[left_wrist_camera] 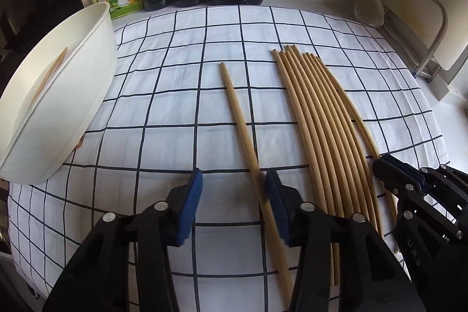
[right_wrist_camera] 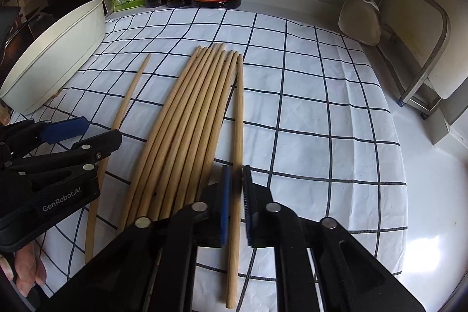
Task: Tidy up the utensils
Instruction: 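Close the left tool on a single chopstick while the right tool grasps another, then lift both held chopsticks and carry them over the white basin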
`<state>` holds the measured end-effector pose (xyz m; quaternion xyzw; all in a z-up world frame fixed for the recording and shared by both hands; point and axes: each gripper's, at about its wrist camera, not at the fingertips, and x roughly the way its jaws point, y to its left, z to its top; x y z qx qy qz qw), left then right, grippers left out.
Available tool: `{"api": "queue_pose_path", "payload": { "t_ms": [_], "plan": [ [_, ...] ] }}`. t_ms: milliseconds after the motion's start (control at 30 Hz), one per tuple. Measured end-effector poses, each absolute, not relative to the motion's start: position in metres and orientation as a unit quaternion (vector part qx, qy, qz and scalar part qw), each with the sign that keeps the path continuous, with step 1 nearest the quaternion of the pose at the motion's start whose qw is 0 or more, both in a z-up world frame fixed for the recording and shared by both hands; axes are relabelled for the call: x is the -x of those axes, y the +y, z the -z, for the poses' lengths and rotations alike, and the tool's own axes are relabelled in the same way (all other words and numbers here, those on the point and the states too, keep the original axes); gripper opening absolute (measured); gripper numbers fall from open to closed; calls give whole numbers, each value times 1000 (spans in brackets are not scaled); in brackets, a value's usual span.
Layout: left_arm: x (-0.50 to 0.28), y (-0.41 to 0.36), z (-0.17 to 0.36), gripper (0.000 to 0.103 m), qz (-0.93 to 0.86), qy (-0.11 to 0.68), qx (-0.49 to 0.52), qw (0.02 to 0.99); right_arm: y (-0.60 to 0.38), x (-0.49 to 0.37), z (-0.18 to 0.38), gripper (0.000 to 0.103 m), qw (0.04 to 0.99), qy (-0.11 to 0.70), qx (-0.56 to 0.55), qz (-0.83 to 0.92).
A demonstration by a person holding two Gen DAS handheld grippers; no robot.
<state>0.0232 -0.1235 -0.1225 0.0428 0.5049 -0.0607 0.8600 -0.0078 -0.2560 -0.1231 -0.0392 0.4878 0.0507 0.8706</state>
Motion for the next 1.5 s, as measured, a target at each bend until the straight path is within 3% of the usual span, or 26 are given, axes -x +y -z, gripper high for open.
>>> {"api": "queue_pose_path", "payload": {
  "t_ms": [100, 300, 900, 1233, 1500],
  "plan": [
    [-24, -122, 121, 13, 70, 508, -48, 857, -258, 8, 122, 6, 870, 489, 29, -52],
    [-26, -118, 118, 8, 96, 518, -43, 849, -263, 11, 116, 6, 870, 491, 0, -45],
    [-34, -90, 49, 8, 147, 479, -31, 865, -249, 24, 53, 6, 885, 463, -48, -23],
    [-40, -13, -19, 8, 135, 433, -1, 892, -171, -2, 10, 6, 900, 427, -42, -80],
    [-62, 67, -40, 8, 93, 416, 11, 905, -93, -36, -3, 6, 899, 414, -29, -137]
  ]
}}
